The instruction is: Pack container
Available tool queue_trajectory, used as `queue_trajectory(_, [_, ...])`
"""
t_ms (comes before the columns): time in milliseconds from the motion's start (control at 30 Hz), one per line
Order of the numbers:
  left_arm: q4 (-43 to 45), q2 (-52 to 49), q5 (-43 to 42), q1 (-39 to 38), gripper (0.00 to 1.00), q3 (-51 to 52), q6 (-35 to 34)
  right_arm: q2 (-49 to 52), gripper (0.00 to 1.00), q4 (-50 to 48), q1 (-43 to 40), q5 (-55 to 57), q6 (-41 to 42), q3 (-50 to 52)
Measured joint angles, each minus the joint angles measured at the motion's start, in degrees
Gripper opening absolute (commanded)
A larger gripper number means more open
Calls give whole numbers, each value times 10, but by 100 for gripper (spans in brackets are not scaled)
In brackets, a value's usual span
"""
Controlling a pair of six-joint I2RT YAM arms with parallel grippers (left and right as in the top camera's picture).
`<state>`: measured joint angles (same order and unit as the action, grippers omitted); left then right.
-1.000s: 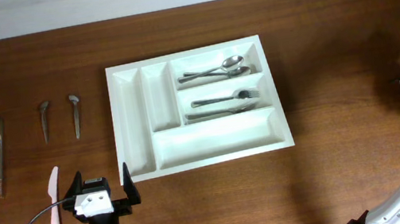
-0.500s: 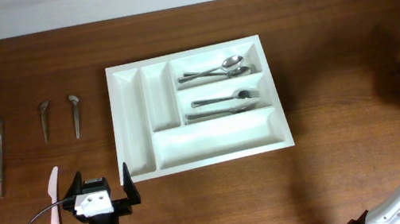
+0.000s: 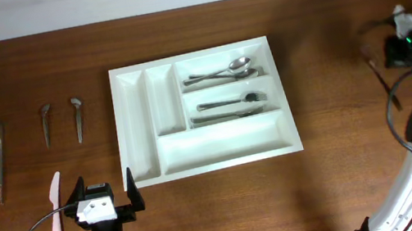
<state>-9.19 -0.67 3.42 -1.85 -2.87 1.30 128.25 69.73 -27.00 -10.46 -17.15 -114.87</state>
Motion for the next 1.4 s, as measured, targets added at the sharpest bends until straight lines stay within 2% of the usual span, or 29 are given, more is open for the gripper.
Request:
queue_trajectory(167, [0, 0, 0, 0, 99, 0, 0, 0, 4, 12, 42, -41, 60, -40])
queue_trajectory(233, [0, 0, 0, 0, 99, 0, 0, 0, 30, 12, 51, -42, 76, -45])
queue_trajectory(500, [0, 0, 0, 0, 99, 0, 0, 0, 59, 11, 48, 44, 57, -46])
queue_trajectory(767, [0, 0, 0, 0, 99, 0, 0, 10, 66, -55, 30, 85, -35, -46])
queue_trajectory(967, [0, 0, 0, 0, 99, 0, 0, 52, 70, -75, 32, 88, -92, -46])
queue_trajectory(1333, [0, 0, 0, 0, 99, 0, 0, 123, 68, -77, 38, 88, -150, -45])
queue_trajectory(1400, [0, 0, 0, 0, 99, 0, 0, 125, 63, -82, 38, 87, -157, -45])
